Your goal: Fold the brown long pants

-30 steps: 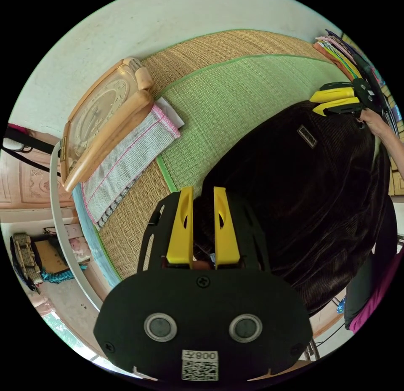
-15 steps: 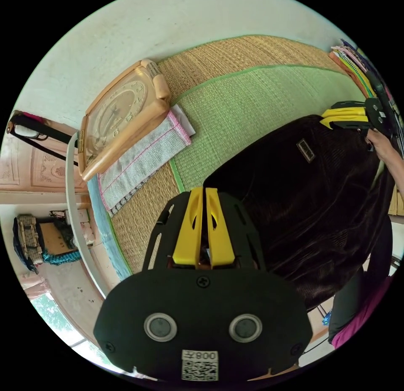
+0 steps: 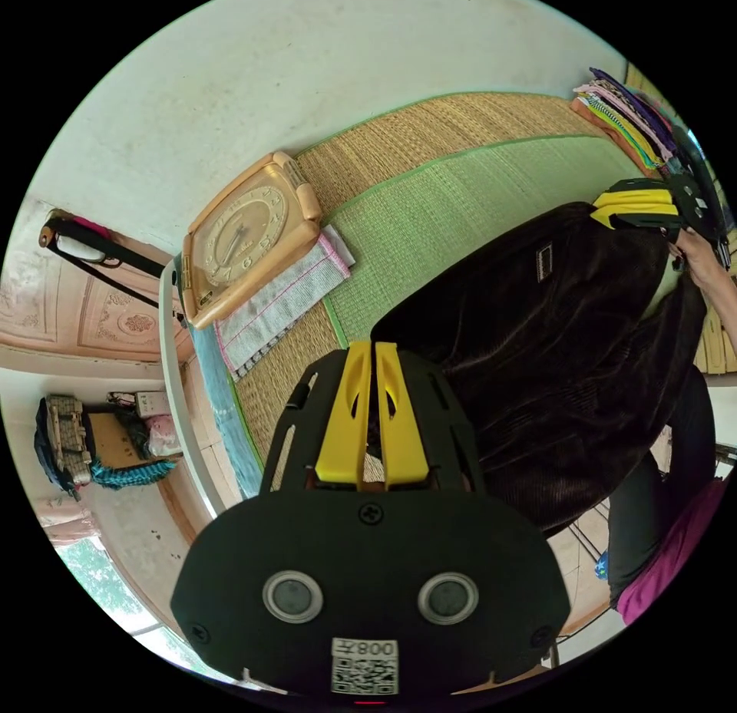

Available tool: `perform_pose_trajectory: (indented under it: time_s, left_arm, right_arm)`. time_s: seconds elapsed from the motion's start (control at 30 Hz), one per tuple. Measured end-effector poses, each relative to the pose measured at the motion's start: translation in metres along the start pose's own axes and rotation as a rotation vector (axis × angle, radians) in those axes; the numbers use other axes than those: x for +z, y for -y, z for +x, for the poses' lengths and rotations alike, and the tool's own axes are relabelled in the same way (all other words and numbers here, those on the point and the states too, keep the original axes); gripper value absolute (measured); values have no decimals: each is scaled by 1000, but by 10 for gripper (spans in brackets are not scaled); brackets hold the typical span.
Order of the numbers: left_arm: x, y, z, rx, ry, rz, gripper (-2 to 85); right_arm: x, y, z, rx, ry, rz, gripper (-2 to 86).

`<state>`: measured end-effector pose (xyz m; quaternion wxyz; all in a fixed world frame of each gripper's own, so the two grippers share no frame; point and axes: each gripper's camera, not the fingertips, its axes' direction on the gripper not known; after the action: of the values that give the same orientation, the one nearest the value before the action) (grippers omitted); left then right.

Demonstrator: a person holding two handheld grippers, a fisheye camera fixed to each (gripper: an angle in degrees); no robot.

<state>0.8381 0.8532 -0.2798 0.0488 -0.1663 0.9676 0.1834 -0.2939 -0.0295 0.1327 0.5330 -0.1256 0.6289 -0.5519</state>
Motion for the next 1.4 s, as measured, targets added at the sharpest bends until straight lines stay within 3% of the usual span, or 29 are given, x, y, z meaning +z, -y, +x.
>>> perform_pose_trajectory:
  time_s: [0.57,1.4]
  left_arm:
    - [-102,-190,-19,9,-36,82,5]
    - [-128,-393,-15,-15,-50,76,5]
  right_arm:
    - [-175,-96,1,30,13,22,17]
    - [-336,-172,-83,-39,55,6,18]
